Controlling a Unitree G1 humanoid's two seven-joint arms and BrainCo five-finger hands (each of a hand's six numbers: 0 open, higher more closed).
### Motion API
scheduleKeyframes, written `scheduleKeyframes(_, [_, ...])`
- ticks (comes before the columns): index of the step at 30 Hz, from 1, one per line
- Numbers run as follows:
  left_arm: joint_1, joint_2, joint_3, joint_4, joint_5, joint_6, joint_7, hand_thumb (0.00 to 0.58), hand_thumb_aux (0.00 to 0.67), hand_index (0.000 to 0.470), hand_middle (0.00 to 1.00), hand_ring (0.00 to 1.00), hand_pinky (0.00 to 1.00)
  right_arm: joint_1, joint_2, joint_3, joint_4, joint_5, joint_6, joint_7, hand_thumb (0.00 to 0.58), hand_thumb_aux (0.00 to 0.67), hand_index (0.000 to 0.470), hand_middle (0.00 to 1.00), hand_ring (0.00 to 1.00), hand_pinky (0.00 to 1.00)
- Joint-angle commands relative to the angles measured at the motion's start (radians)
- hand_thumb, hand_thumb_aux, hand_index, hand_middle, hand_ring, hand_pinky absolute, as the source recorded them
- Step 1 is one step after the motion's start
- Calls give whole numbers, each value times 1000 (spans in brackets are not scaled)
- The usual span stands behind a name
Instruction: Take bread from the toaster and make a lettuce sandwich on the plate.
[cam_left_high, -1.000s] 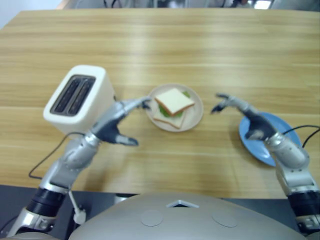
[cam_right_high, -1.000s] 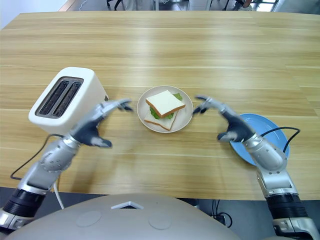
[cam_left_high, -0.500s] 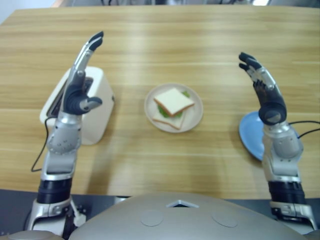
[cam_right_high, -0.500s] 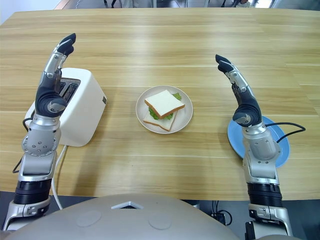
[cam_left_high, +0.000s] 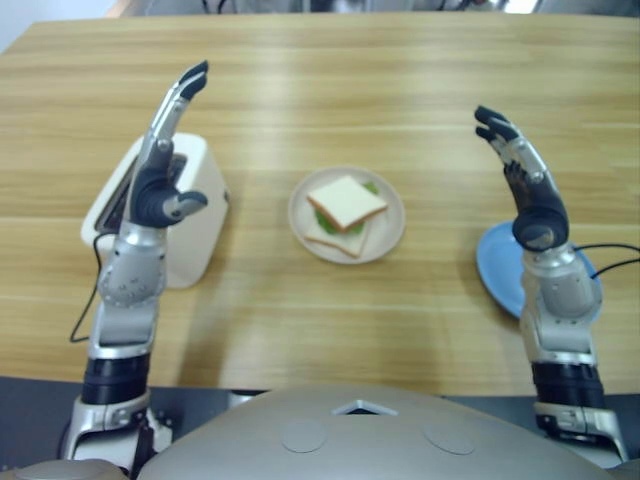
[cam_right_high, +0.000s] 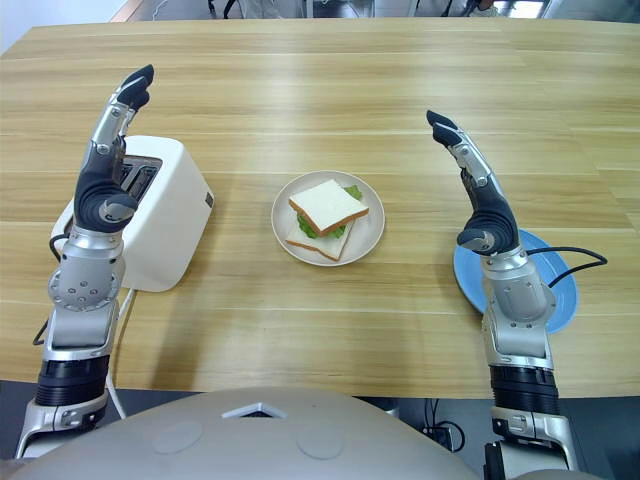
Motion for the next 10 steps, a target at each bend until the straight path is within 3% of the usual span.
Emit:
scheduleKeyframes(1, [-11,-9,10,21,5,17,-9,0,0,0,0,0,0,-10,4,-12,-13,-18,2,-1,0,0,0,0,0,0])
scheduleKeyframes(10, [-21,-17,21,41,1,13,-5,0,0,0,0,0,0,-23,-3,-21,-11,-8,4,2,0,0,0,0,0,0])
